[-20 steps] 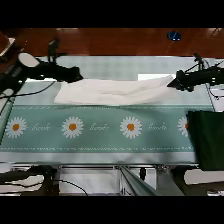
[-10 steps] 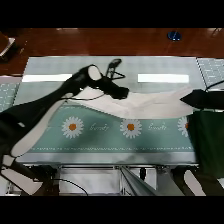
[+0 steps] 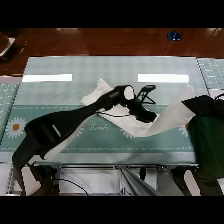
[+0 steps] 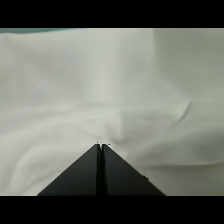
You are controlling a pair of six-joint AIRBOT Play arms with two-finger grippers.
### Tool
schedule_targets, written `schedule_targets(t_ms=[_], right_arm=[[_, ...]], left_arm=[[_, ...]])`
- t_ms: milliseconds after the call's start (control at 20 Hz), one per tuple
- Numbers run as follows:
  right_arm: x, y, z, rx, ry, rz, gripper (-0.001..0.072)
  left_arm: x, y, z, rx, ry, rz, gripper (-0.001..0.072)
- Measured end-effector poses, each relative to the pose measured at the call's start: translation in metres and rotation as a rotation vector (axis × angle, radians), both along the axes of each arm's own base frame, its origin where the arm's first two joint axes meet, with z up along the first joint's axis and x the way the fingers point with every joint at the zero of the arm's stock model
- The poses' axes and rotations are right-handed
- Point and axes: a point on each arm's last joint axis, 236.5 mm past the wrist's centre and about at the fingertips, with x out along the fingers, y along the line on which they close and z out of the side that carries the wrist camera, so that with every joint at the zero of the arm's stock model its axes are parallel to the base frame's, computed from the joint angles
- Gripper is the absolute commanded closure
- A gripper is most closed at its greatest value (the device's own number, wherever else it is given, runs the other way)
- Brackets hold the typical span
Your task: Fold the shirts.
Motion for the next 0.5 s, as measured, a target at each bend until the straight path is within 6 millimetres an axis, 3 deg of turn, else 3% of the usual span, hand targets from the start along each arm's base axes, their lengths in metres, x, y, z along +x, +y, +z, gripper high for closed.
schedule_targets(t_ms=[50, 150, 300, 400, 500], right_arm=[[0.0, 0.002, 0.002, 0.012, -0.006, 0.002, 0.0688], [0.003, 0.011, 0.006, 0.041, -0.013, 0.02, 0.0688], [0.013, 0.041, 0.006, 0.115, -0.004, 0.097, 0.0688], [0.026, 0.07, 0.006, 0.155, 0.003, 0.166, 0.0688], [0.046, 0.105, 0.004, 0.179, 0.013, 0.241, 0.0688]], left_arm=[[0.017, 0.013, 0.006, 0.006, 0.001, 0.028, 0.0692], [0.07, 0.054, 0.027, 0.016, -0.029, 0.129, 0.0692], [0.137, 0.149, 0.077, 0.055, -0.103, 0.273, 0.0691], [0.163, 0.223, 0.113, 0.096, -0.175, 0.382, 0.0691], [0.171, 0.289, 0.146, 0.12, -0.252, 0.496, 0.0691]])
